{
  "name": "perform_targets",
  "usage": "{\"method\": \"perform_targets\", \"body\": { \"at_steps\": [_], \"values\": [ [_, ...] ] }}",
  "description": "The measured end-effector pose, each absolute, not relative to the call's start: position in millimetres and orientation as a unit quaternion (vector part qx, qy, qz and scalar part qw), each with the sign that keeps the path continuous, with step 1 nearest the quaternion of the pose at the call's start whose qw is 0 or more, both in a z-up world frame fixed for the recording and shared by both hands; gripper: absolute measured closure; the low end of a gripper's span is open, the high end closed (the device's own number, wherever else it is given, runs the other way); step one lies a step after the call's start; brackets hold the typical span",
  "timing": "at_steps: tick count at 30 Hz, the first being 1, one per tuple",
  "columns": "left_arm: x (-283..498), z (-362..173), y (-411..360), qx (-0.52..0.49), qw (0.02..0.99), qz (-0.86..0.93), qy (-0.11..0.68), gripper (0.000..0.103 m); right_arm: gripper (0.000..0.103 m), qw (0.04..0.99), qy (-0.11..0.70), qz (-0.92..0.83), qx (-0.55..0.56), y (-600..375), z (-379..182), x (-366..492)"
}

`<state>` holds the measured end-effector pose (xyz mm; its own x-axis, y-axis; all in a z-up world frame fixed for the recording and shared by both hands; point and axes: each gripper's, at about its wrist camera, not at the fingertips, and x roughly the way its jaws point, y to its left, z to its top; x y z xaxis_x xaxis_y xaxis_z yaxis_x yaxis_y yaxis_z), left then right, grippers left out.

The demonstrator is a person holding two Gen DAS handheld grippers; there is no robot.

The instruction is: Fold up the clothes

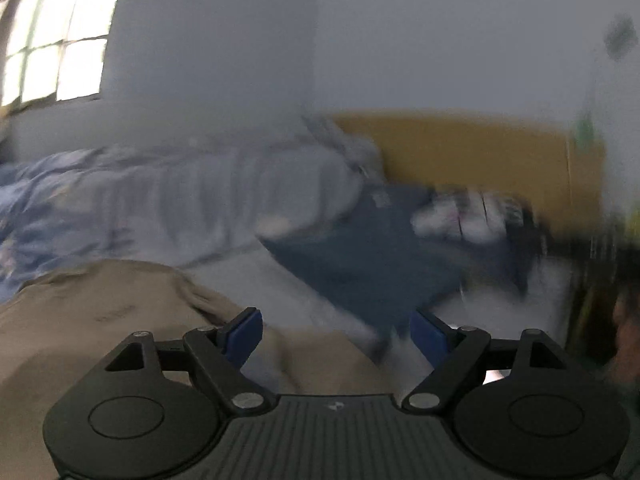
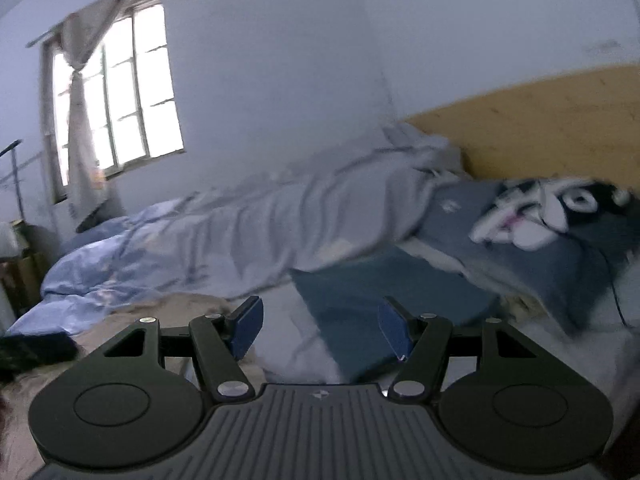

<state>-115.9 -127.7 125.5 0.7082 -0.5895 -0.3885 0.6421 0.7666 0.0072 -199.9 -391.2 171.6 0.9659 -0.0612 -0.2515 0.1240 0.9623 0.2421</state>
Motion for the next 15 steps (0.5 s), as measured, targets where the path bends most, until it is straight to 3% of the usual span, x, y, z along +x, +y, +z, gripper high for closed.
{"method": "perform_targets", "body": {
  "at_steps": [5,8,10,15],
  "values": [
    [-116.8,51.0,-218.4,0.203,0.897,-0.328,0.216,0.027,0.038,0.978,0.107,-0.075,0.165,-408.5,142.2,-213.8],
    [-104.5,20.2,-244.3,0.219,0.895,-0.31,0.235,0.036,0.038,0.974,0.099,-0.087,0.186,-422.6,130.2,-219.6],
    [-102.3,9.8,-263.1,0.222,0.898,-0.294,0.24,0.048,0.038,0.971,0.096,-0.088,0.202,-433.4,126.6,-223.9],
    [-95.0,-4.4,-273.5,0.239,0.902,-0.266,0.243,0.052,0.038,0.962,0.084,-0.094,0.244,-462.5,117.4,-231.9]
  ]
}}
